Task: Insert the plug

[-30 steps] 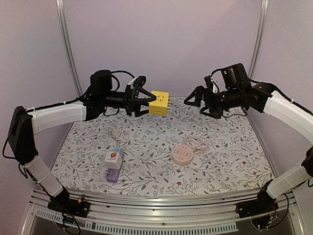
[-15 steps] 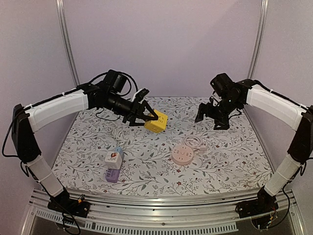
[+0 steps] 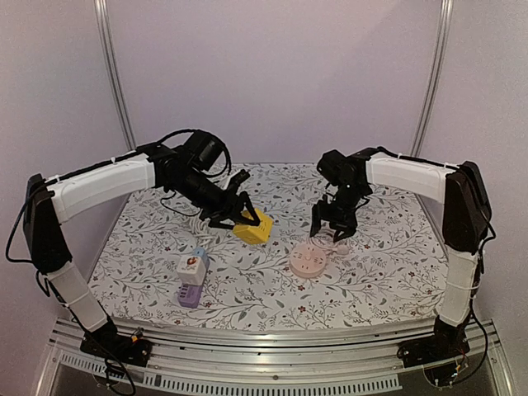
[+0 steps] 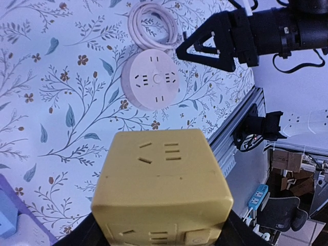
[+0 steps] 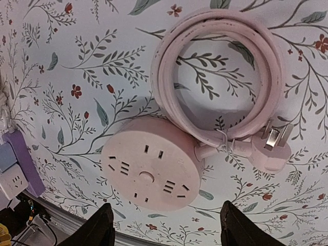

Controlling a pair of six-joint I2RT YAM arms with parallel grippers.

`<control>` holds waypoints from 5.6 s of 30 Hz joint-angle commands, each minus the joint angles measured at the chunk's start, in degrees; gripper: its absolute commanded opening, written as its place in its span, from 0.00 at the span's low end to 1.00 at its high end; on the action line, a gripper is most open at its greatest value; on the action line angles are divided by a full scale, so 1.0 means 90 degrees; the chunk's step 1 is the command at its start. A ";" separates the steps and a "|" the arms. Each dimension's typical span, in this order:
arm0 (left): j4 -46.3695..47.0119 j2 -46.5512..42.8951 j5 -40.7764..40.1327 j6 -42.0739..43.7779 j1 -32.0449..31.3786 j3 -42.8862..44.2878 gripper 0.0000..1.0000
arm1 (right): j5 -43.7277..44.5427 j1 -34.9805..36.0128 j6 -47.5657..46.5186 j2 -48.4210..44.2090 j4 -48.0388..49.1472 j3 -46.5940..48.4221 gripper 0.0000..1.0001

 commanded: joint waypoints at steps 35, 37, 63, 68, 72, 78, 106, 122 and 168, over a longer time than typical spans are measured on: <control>-0.0906 -0.0414 -0.0697 0.0311 -0.0553 -0.0083 0.00 | -0.0680 0.0161 -0.1165 0.1609 0.1123 0.0487 0.48; -0.0903 -0.0435 -0.0715 0.0306 -0.0564 -0.0113 0.00 | -0.0699 0.0278 -0.1126 0.1569 0.1156 0.0400 0.47; -0.0981 -0.0259 -0.0894 0.0159 -0.1026 -0.0096 0.00 | 0.0636 0.0552 0.0083 0.0567 0.0092 -0.0669 0.43; -0.0986 -0.0224 -0.0946 0.0123 -0.1095 -0.0065 0.00 | 0.0478 0.0557 0.0295 0.0200 0.0164 -0.1148 0.43; -0.1020 -0.0006 -0.1019 0.0060 -0.1189 0.0140 0.00 | 0.0535 0.0561 0.0530 -0.0103 0.0040 -0.1372 0.43; -0.1184 0.0569 -0.1066 0.0008 -0.1459 0.0757 0.00 | 0.0243 0.0569 0.0820 -0.0300 -0.0151 -0.1584 0.42; -0.2984 0.3127 -0.1920 0.0448 -0.2166 0.4151 0.00 | 0.1356 0.0488 -0.0127 -0.2362 -0.1010 -0.1349 0.80; -0.3605 0.4207 -0.2166 0.0827 -0.2249 0.5373 0.00 | 0.2290 0.0454 0.0589 -0.4112 -0.1234 -0.2526 0.97; -0.3444 0.4814 -0.2343 0.0480 -0.2430 0.5707 0.00 | 0.2186 0.0460 0.0286 -0.4127 -0.1377 -0.2859 0.99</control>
